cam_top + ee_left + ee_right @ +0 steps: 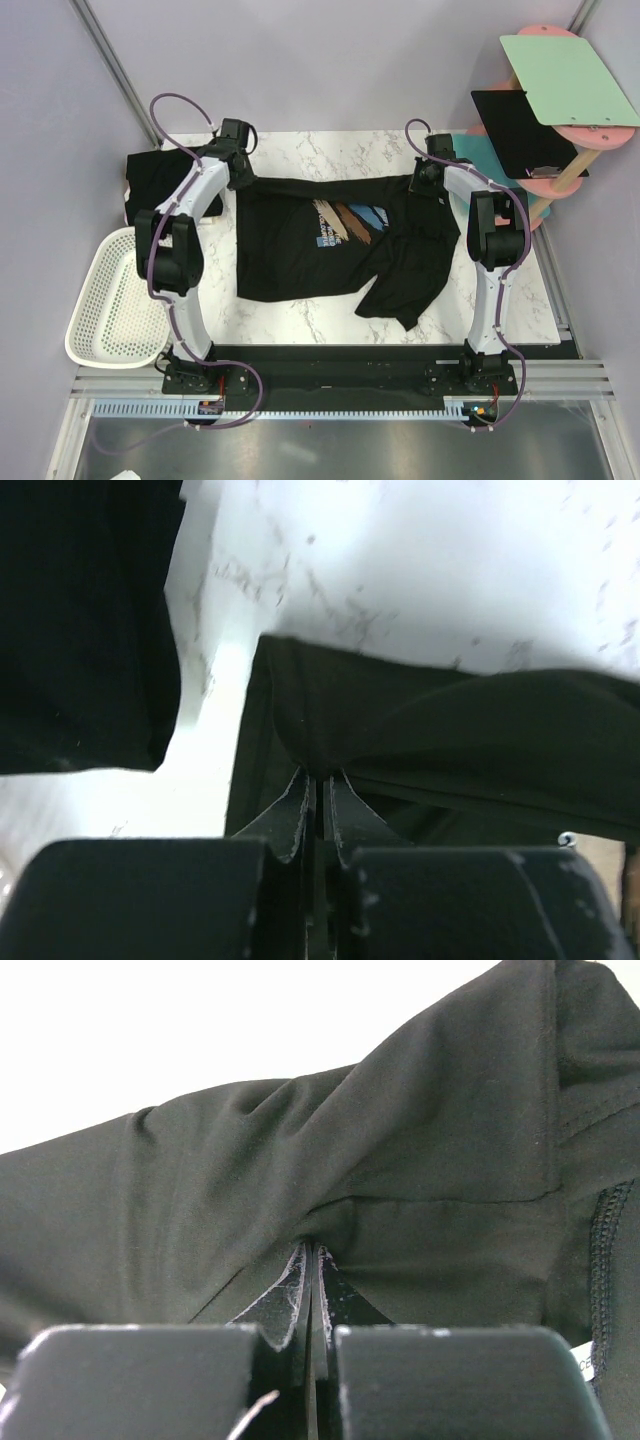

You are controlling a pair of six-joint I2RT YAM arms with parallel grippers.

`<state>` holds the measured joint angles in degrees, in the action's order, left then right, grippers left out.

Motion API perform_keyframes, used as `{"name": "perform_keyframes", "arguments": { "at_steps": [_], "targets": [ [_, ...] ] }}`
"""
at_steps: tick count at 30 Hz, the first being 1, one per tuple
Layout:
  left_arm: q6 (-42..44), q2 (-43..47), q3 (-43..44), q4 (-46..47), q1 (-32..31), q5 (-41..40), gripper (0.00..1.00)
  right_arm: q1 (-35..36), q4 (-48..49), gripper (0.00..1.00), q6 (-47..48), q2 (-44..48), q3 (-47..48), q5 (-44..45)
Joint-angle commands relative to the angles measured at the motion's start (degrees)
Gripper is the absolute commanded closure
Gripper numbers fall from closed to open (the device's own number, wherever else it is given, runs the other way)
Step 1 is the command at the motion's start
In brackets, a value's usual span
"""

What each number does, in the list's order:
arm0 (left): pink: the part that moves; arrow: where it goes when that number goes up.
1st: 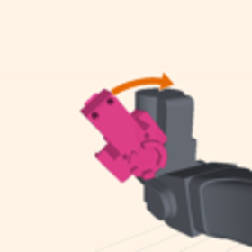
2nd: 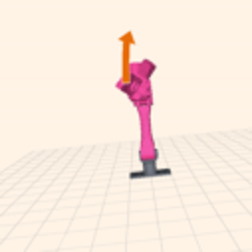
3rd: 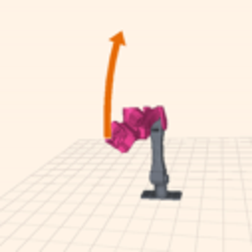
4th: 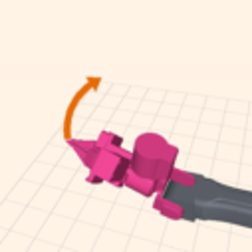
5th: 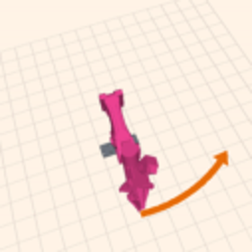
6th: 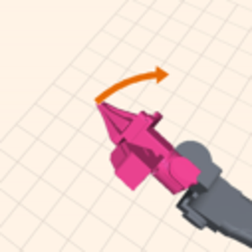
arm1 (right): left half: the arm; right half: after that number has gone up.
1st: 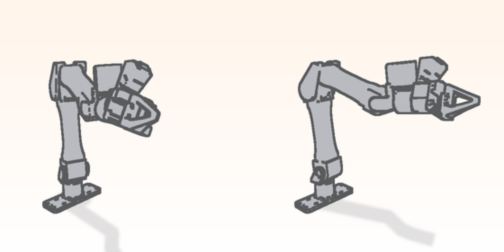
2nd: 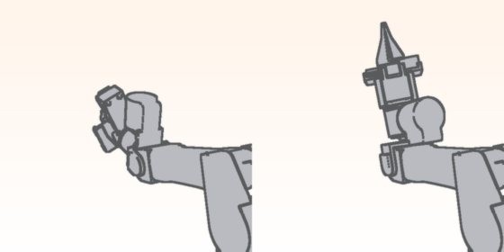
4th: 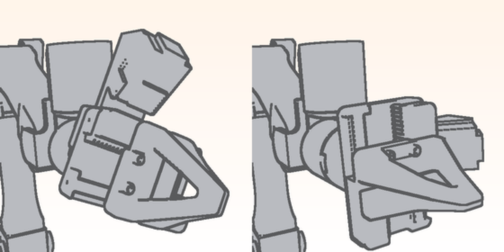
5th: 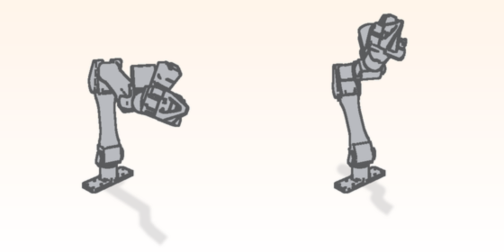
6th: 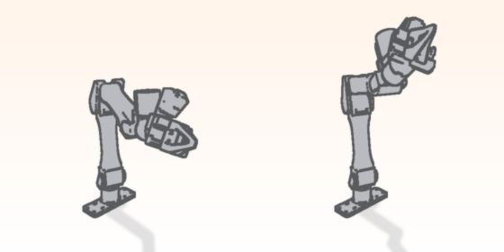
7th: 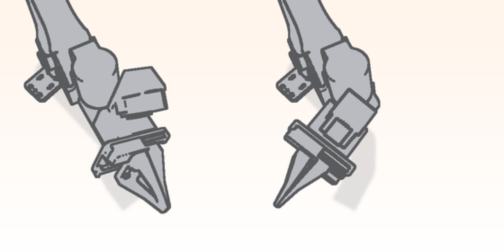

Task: Fold and stack the t-shirts
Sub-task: Fold the flattened tshirt in 1/3 of the way

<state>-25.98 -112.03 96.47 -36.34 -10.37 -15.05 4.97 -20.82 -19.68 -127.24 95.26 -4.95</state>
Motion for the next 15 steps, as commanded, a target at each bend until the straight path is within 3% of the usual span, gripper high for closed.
{"name": "perform_keyframes", "arguments": {
  "at_steps": [1, 5, 15],
  "targets": [
    [3.6, -1.0, -0.4, -7.6, 0.0, -3.6, 0.95, 0.1, -1.7, 1.0, 0.5, -2.6, -1.7, -0.8],
    [3.0, -1.6, -2.9, -9.8, 0.0, -6.5, 0.95, 0.2, -1.7, 0.99, 0.4, -2.9, -1.7, -1.2],
    [-1.3, -2.0, -9.4, -12.0, -0.2, -5.0, 0.98, 0.2, -1.8, 0.99, 0.3, -2.8, -1.8, -0.9]
  ]
}}
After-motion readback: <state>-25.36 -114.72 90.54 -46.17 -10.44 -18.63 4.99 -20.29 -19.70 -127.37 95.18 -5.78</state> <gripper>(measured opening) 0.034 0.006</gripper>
